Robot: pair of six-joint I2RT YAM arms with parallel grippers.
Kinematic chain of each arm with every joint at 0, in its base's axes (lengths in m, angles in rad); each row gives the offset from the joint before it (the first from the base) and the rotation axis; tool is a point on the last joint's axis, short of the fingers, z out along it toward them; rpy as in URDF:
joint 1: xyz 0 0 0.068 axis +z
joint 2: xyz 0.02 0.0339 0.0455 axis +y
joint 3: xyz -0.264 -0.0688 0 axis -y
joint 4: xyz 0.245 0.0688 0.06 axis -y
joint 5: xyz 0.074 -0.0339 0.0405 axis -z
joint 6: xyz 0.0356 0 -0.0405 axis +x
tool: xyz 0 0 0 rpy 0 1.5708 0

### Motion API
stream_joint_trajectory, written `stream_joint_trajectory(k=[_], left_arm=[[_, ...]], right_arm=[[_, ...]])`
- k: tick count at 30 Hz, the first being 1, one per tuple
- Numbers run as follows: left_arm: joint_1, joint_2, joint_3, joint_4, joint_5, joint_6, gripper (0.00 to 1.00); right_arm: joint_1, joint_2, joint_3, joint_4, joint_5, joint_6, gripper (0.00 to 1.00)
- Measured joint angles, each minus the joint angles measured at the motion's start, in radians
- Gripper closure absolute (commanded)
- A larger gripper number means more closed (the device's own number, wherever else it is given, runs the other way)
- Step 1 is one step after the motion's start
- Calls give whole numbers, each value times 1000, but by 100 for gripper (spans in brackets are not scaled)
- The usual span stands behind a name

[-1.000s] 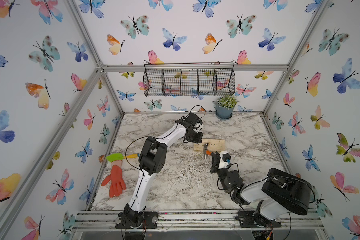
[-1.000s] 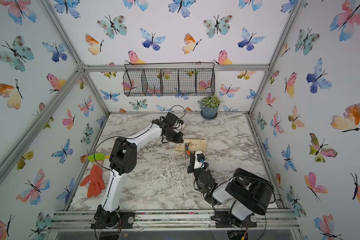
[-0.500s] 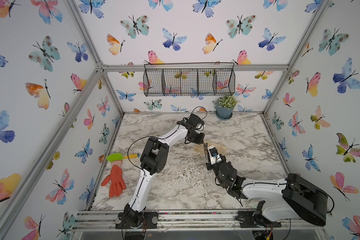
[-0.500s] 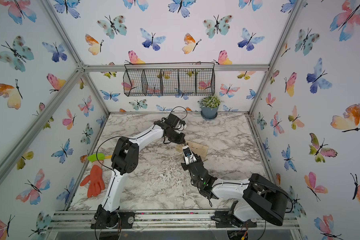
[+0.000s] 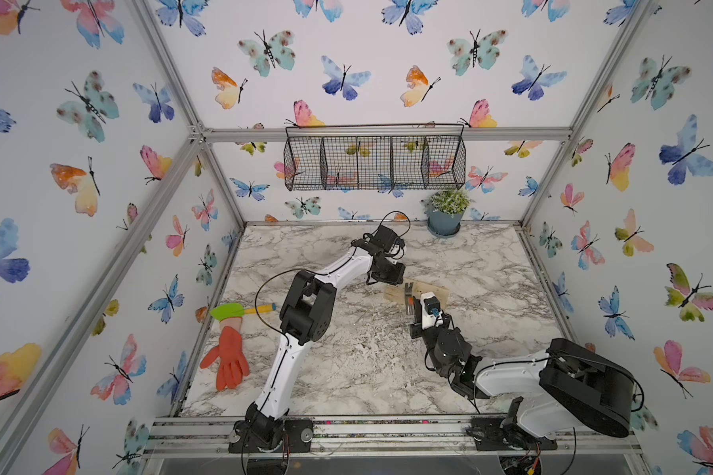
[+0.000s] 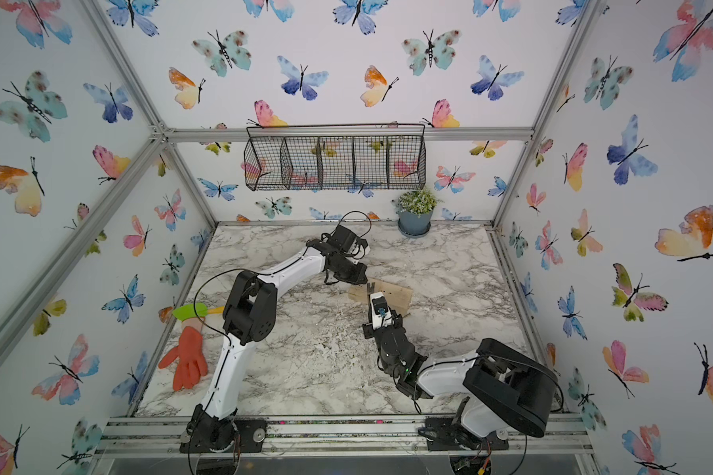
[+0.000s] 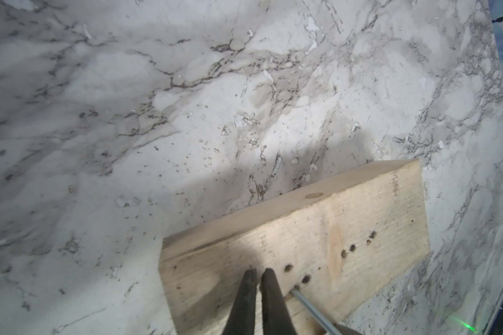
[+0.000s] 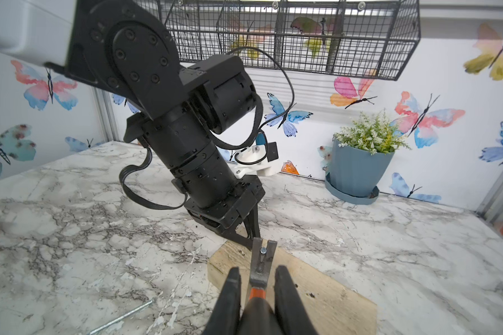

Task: Use a claw hammer to pull out a nail
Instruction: Remove the nail from the mounting plate.

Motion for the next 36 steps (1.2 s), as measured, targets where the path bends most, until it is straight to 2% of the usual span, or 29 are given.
stream_joint_trajectory(k=[11,16,19,23,26,32,36], left_arm=[[-2,1,3,-3,-1,1,87],[-2,1,3,-3,-1,1,87],[-2,1,3,-3,-1,1,87],[-2,0,1,-1,-1,2,87],[-2,0,0,-1,0,5,87],[-2,0,0,-1,0,8,87],[-2,0,0,-1,0,12,86]], right_arm=[[25,29,-105,114,35,199,97],[25,18,-100,110,40,205,97],[26,-36,-68,10,39,148,97],[16,-159,38,-251,29,41,97],[-14,-222,113,-327,-6,-12,97],[-141,-241,223,-470,-114,-22,97],[-148,-262,224,-549,-144,-29,97]])
